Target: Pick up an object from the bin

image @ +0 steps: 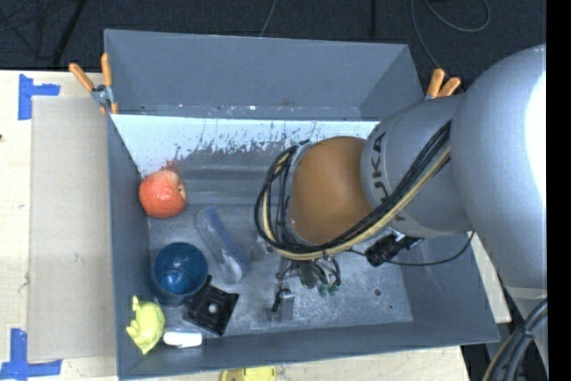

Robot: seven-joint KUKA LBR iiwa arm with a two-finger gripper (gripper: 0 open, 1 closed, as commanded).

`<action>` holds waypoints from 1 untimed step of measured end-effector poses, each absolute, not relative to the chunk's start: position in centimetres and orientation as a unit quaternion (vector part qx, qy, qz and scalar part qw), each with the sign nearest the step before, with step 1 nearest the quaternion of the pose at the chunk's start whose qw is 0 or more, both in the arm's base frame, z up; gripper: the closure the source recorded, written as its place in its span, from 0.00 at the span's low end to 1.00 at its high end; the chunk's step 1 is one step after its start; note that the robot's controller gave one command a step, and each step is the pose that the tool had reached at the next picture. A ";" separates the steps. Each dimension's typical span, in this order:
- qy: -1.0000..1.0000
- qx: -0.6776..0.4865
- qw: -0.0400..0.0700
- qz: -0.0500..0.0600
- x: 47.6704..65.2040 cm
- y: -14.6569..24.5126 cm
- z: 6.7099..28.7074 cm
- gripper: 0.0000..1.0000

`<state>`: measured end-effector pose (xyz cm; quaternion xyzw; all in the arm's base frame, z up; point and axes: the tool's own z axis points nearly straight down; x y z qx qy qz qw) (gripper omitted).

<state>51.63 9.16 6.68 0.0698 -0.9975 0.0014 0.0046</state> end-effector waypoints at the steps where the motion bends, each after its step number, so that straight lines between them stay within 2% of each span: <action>1: -0.994 0.108 -0.001 0.000 51.6 14.6 7.0 0.00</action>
Offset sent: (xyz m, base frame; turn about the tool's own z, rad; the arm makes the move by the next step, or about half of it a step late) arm 0.0121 0.0702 0.0032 -0.3170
